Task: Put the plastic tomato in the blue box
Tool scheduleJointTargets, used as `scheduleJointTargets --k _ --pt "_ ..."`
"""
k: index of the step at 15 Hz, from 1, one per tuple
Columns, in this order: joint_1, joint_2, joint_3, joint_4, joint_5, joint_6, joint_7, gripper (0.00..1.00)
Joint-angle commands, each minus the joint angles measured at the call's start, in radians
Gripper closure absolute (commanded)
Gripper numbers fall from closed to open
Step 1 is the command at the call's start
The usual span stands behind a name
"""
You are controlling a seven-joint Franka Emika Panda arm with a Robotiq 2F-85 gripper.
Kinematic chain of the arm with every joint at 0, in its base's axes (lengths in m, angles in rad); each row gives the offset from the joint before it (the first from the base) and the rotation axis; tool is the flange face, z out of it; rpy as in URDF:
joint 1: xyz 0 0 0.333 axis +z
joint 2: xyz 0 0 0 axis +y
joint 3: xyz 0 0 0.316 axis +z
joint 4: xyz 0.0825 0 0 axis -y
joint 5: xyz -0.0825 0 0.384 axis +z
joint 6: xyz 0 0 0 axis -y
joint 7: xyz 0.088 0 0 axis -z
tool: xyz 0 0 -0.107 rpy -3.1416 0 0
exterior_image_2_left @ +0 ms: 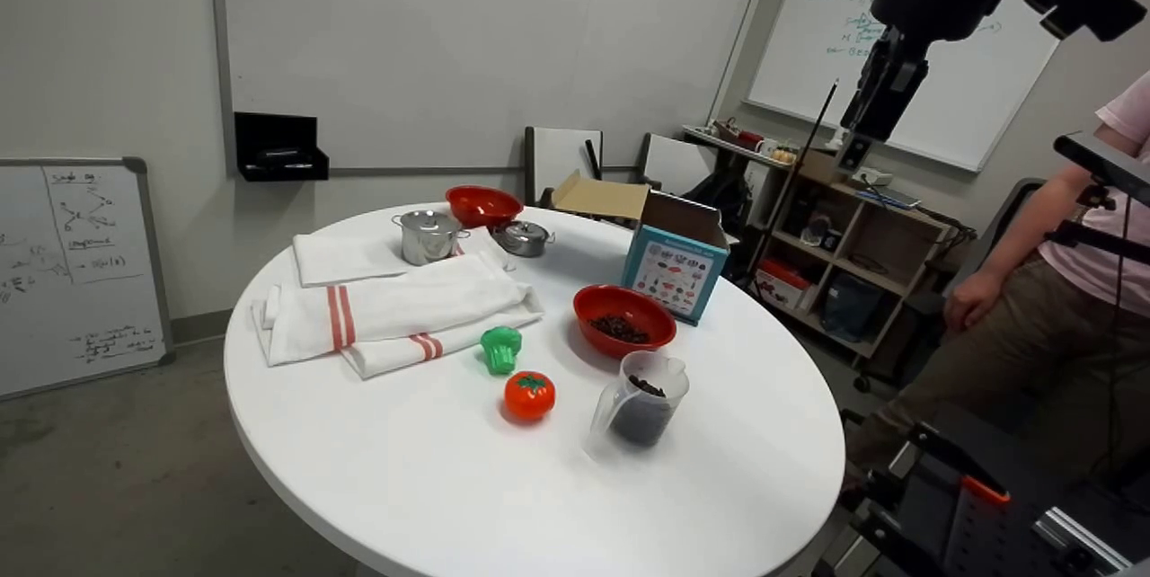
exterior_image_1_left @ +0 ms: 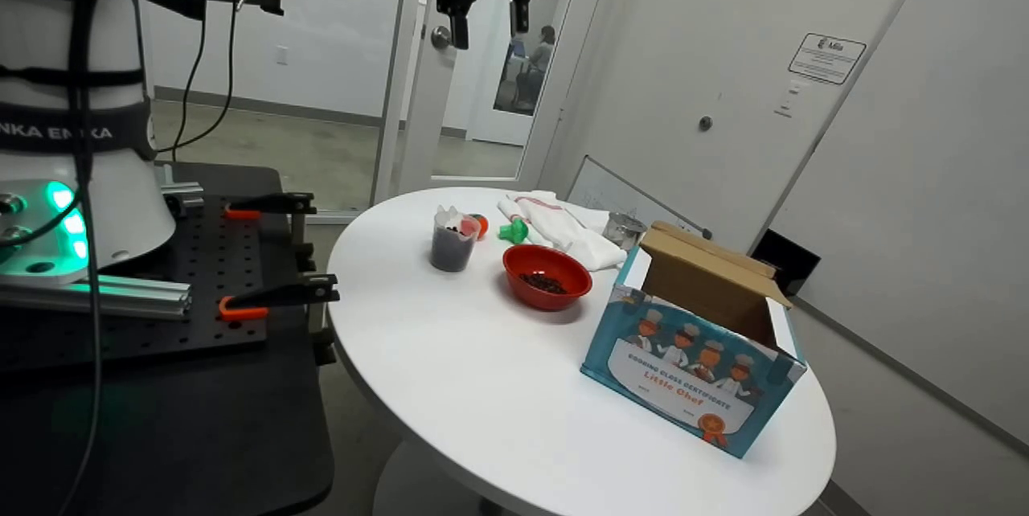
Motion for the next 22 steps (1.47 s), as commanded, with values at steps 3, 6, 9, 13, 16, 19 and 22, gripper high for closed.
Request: scheduleJointTargets --k 3,6,9,13,16,19,22 --pt "0.018 0.002 -0.017 0.003 -0.010 -0.007 0.008 0.00" --pt "0.043 0.045 0.009 0.023 -0.013 -0.010 -0.003 0.00" --pt "0.112 0.144 0.040 0.085 0.045 -0.018 0.004 0.00" --pt "0.164 0.303 0.051 0.206 0.114 -0.034 -0.006 0.00" --pt "0.176 0.404 0.040 0.293 0.156 -0.041 -0.033 0.00" --pt "0.156 0.524 0.050 0.380 0.118 -0.043 0.045 0.00" --pt "0.150 0.635 0.039 0.449 0.089 -0.023 0.145 0.00"
